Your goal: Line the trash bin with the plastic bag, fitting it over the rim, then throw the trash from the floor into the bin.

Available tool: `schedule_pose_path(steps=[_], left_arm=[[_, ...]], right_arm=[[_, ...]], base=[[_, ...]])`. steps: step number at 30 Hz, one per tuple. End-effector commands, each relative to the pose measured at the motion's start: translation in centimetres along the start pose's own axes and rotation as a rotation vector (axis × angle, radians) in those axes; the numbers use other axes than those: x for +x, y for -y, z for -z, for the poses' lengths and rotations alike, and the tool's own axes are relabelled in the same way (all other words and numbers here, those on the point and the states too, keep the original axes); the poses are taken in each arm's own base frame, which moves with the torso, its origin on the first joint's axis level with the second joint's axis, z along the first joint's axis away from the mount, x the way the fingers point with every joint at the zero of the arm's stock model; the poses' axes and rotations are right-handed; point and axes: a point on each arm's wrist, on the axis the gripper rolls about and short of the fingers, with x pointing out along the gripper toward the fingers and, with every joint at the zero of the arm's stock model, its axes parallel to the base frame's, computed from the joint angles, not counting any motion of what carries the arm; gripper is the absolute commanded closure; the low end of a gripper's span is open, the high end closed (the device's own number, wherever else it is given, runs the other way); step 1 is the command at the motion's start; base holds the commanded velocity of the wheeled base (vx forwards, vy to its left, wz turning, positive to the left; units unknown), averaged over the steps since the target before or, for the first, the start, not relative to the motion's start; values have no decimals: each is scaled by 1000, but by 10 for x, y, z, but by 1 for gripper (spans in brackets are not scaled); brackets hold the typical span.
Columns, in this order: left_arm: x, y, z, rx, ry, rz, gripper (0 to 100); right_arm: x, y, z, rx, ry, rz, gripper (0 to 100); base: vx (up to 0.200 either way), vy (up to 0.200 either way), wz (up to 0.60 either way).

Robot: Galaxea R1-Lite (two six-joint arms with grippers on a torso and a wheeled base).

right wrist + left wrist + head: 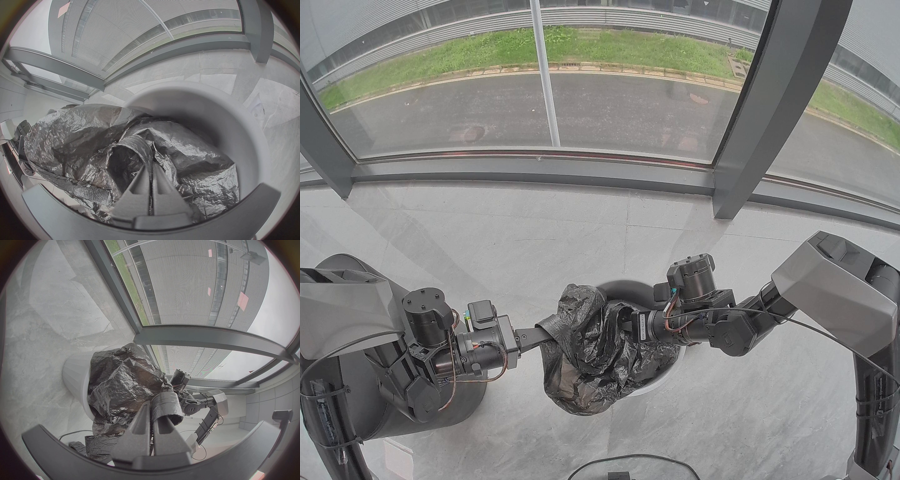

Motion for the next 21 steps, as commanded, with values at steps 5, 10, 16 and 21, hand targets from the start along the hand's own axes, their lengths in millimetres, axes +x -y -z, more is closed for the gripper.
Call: schedule_pose_path(steps=[5, 10, 16, 21], left_arm=[[2, 2, 3, -9, -13, 4, 100], [8, 2, 10, -15, -34, 3, 100], [11, -1, 12, -21, -32, -6, 100], [14, -8, 13, -34, -34, -18, 100]], right_arm=[[-36, -12, -7, -12, 30, 17, 100], [-71, -18, 11, -24, -21, 32, 100], [-87, -12, 34, -15, -88, 60, 100], [-98, 0, 53, -19, -145, 92, 100]], base=[[0, 0, 0], [0, 0, 0], [0, 0, 0], [0, 0, 0]])
